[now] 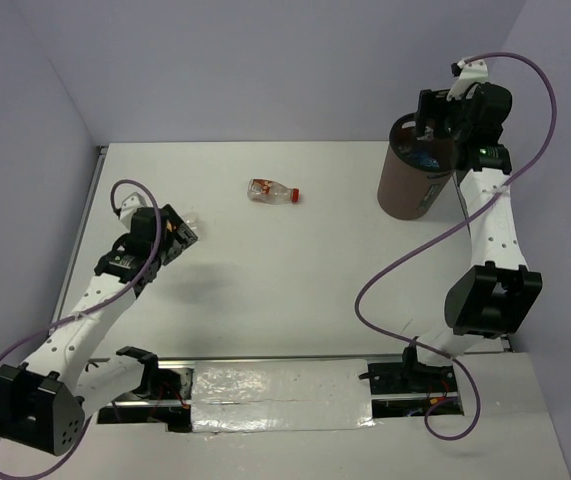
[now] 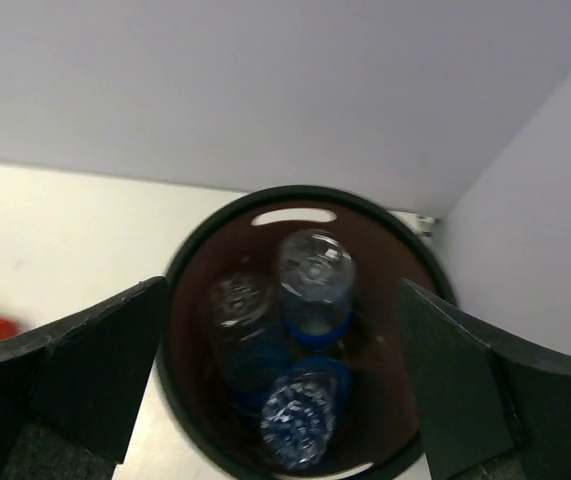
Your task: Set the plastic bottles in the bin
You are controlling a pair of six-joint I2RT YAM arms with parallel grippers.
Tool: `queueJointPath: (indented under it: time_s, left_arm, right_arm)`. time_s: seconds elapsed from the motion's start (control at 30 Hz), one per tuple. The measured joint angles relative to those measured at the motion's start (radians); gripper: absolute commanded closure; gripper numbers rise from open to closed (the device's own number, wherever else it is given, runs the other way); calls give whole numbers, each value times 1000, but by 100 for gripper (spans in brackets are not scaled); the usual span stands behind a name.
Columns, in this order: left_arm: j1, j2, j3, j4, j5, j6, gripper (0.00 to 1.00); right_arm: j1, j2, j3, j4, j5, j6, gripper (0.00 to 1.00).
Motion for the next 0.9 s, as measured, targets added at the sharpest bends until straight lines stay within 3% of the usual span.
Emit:
queueJointPath:
  time_s: [0.23, 0.37, 0.67, 0.9]
  left_arm:
    - [68, 85, 39, -79, 2, -143, 2]
    - [132, 205, 113, -133, 3, -253, 1]
    - [271, 484, 247, -82, 78, -373, 2]
    - [305, 732, 394, -40, 136, -397, 3]
  right_arm:
    - [-12, -80, -51, -64, -422, 2, 0]
    - [16, -127, -109, -92, -586, 1, 0]
    - [87, -156, -246, -182, -713, -46, 0]
    - [108, -214, -321, -201, -745, -57, 0]
